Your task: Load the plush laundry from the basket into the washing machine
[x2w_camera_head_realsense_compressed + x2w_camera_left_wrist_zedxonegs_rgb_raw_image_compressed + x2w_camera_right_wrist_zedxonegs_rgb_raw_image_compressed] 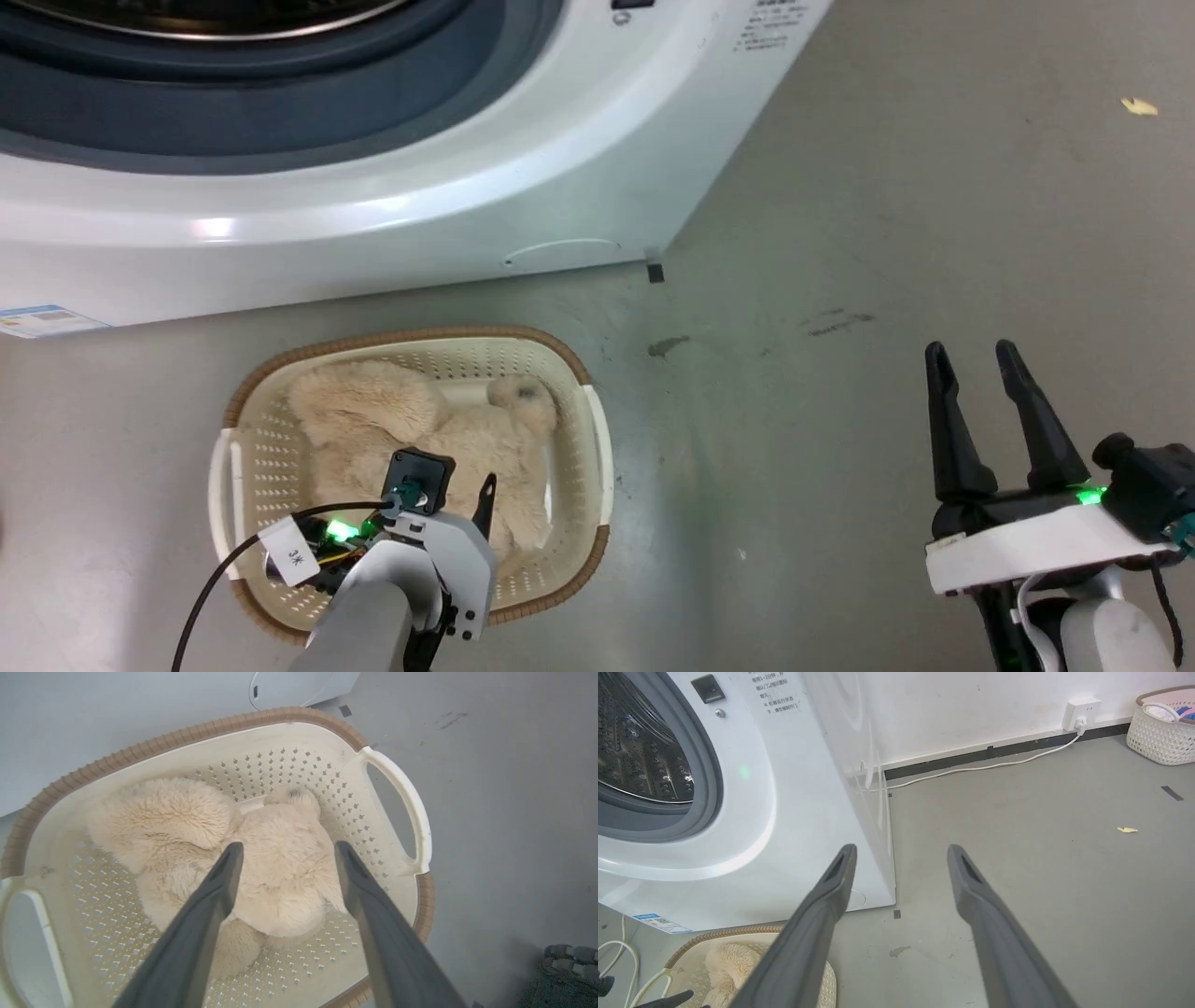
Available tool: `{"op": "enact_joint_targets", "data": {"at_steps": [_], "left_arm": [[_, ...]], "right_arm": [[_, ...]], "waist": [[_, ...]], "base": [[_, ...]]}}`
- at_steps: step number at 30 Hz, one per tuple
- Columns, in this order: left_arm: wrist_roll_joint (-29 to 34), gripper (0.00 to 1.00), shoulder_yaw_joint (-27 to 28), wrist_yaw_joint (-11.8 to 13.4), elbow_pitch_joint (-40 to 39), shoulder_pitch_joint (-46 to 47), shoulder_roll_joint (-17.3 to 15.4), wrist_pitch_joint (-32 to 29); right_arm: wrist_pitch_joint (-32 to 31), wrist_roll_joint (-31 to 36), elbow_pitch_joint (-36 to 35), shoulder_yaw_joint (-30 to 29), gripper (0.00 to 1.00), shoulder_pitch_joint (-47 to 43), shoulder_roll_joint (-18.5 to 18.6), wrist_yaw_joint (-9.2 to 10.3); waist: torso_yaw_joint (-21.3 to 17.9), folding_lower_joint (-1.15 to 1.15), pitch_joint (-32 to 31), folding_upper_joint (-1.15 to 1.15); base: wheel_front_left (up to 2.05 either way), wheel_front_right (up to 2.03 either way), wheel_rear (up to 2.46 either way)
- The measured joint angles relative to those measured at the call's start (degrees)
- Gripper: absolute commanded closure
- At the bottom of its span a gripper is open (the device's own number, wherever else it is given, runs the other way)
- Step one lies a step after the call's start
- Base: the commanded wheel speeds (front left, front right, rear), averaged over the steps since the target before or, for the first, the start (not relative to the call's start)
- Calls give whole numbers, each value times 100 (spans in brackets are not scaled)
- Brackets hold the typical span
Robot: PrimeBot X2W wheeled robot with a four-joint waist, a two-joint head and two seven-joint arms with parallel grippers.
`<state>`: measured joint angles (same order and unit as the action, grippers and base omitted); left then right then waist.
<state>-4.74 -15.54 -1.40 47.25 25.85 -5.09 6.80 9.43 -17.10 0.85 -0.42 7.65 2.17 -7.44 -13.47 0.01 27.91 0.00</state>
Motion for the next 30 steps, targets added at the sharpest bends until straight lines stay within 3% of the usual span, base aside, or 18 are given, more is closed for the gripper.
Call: {"op": "enact_joint_targets", "data": {"at_steps": [23,30], "left_arm": [[-192,0,-583,47,1423,1102,-438,-837],[-315,0,-691,320,1872,1606,-561,-911]], "right_arm": [[283,-572,10,108,0,448,20,0],[380,-831,12,156,0,613,31,0]], "waist": [[-541,0,1110,0],[-757,0,1562,0]], "base": [[0,0,0],[0,0,0]]}}
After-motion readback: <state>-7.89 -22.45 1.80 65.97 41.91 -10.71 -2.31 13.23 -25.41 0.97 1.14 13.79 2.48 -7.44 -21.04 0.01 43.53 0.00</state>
